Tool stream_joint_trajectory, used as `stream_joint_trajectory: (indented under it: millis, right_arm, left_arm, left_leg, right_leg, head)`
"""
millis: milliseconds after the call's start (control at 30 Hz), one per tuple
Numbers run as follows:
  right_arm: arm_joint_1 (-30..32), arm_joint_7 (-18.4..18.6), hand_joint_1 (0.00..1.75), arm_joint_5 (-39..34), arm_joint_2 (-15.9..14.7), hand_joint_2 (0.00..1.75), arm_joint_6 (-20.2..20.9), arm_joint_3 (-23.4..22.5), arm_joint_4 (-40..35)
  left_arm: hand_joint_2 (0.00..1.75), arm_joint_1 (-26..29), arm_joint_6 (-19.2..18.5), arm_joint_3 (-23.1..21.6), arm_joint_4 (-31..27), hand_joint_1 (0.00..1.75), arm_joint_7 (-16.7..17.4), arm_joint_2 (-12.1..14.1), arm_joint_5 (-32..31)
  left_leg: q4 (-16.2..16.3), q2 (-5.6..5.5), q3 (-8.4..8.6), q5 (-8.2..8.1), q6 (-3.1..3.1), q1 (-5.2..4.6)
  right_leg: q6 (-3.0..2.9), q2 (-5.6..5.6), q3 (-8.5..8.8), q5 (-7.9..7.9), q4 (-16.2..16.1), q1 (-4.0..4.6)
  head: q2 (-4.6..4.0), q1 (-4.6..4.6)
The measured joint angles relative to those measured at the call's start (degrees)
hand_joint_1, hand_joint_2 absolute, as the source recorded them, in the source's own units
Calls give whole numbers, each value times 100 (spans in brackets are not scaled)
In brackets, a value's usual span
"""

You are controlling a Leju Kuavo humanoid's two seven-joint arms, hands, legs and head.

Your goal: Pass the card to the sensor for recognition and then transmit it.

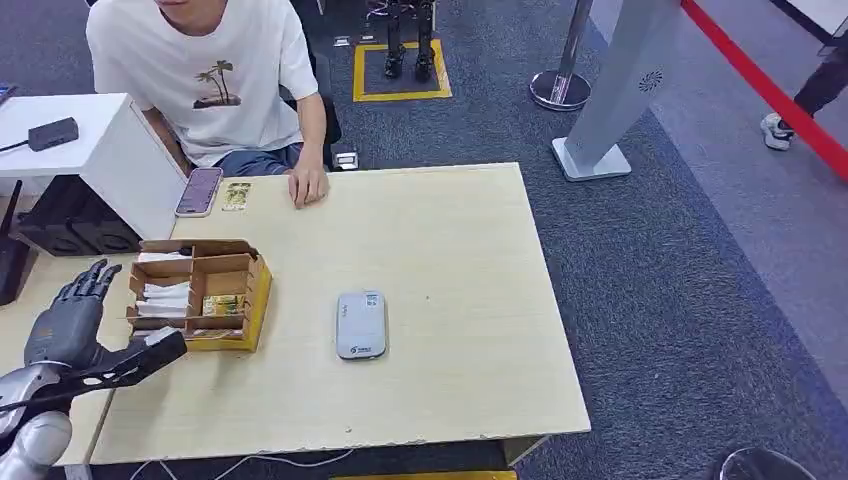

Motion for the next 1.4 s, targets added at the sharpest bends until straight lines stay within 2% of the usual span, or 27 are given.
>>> stream_joint_trajectory:
  millis: [67, 100, 133, 167, 200, 1400]
  right_arm:
    - [0, 0, 0, 0, 0, 175, 0, 0, 0]
    - [0, 0, 0, 0, 0, 175, 0, 0, 0]
    - [0, 0, 0, 0, 0, 175, 0, 0, 0]
    - [-1, 0, 0, 0, 0, 175, 0, 0, 0]
    - [-1, 0, 0, 0, 0, 175, 0, 0, 0]
    - [-1, 0, 0, 83, 2, 175, 9, -4, 0]
  left_arm:
    - [175, -3, 2, 0, 15, 0, 0, -7, 2]
    - [175, -4, 2, -2, 17, 9, 2, -7, 2]
    - [175, -8, 2, -2, 24, 47, 0, -11, 2]
    - [175, -13, 2, -2, 31, 154, 0, -20, 2]
    - [175, -15, 4, -2, 39, 175, 0, -31, 4]
    - [175, -29, 44, -4, 70, 175, 0, -35, 74]
  left_leg:
    - [0, 0, 0, 0, 0, 0]
    - [0, 0, 0, 0, 0, 0]
    - [0, 0, 0, 0, 0, 0]
    - [0, 0, 0, 0, 0, 0]
    - [0, 0, 0, 0, 0, 0]
    - [0, 1, 0, 0, 0, 0]
  right_leg:
    - [0, 0, 0, 0, 0, 0]
    - [0, 1, 0, 0, 0, 0]
    - [0, 0, 0, 0, 0, 0]
    - [0, 0, 0, 0, 0, 0]
    - [0, 0, 0, 0, 0, 0]
    - [0, 1, 0, 0, 0, 0]
  head:
    - [0, 0]
    - [0, 0]
    - [0, -2]
    - [0, 0]
    - [0, -2]
    - [0, 0]
